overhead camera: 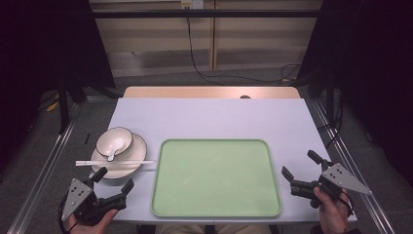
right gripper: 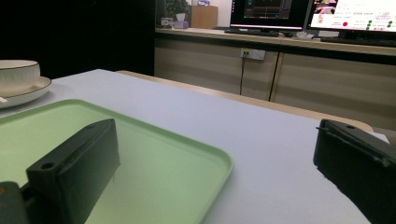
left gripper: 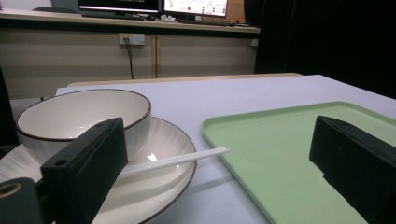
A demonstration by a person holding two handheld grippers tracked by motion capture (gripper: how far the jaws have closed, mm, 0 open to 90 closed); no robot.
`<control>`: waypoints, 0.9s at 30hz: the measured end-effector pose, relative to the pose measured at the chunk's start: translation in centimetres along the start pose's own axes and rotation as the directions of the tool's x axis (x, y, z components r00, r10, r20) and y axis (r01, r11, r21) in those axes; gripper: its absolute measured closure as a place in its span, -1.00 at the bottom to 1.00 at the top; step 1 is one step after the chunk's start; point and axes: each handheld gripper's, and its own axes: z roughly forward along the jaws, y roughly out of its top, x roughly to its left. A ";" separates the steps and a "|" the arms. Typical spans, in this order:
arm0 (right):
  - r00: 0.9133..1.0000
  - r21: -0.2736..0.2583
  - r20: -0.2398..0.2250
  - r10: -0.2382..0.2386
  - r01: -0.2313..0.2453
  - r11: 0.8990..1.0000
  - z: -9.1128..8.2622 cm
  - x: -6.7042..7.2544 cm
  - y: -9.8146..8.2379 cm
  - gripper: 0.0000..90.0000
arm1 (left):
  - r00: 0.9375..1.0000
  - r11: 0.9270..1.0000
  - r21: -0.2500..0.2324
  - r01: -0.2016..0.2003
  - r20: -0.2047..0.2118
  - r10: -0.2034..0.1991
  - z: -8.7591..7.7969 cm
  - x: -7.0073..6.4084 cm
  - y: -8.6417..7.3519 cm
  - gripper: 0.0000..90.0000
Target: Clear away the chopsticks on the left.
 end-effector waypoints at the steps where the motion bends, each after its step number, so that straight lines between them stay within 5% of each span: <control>1: 1.000 -0.001 0.004 -0.003 0.003 1.000 0.0 0.0 0.0 -0.98 | 1.000 1.000 0.008 0.001 0.002 -0.001 0.0 0.1 0.0 -0.91; 17: 0.999 0.016 -0.049 -0.004 0.005 1.000 0.4 0.3 -0.2 -0.95 | 0.997 0.997 0.059 -0.057 -0.039 0.059 -0.1 0.2 0.0 -0.87; 27: 0.997 0.025 -0.079 -0.011 0.013 1.000 0.7 0.8 -0.1 -0.95 | 0.992 0.987 0.100 -0.124 0.012 0.124 -0.3 0.3 0.9 -0.77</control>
